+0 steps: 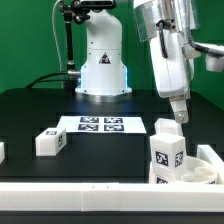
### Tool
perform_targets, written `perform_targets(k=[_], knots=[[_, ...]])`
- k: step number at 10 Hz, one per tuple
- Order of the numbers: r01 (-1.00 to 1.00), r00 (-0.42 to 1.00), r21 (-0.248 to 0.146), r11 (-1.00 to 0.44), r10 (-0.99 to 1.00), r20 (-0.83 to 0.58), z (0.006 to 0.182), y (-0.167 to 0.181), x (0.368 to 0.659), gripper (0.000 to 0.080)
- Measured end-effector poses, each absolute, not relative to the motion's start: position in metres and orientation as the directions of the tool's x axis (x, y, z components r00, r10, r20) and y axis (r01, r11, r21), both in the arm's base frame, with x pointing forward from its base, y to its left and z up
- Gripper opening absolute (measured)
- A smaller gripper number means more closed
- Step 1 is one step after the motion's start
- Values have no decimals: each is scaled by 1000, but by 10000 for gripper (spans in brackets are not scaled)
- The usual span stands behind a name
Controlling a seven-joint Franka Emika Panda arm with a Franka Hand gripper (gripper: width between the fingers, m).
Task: Assemble stool
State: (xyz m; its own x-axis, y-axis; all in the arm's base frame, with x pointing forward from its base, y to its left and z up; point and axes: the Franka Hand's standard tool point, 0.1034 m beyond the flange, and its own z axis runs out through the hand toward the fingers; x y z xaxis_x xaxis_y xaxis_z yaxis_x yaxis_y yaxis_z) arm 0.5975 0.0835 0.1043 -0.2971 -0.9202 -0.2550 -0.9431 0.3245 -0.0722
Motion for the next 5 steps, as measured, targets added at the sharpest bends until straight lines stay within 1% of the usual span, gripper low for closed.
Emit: perform_targets(k=[1,2,4,5], knots=[[-968,-203,-95,232,-948,-245,104,83,597,649],[-989,-65,-117,94,-971,-230,104,84,597,649],[-967,244,-124,-224,-951,-189,110,91,598,649],[-941,331,-129,-312,-926,-183,114,93,600,649]])
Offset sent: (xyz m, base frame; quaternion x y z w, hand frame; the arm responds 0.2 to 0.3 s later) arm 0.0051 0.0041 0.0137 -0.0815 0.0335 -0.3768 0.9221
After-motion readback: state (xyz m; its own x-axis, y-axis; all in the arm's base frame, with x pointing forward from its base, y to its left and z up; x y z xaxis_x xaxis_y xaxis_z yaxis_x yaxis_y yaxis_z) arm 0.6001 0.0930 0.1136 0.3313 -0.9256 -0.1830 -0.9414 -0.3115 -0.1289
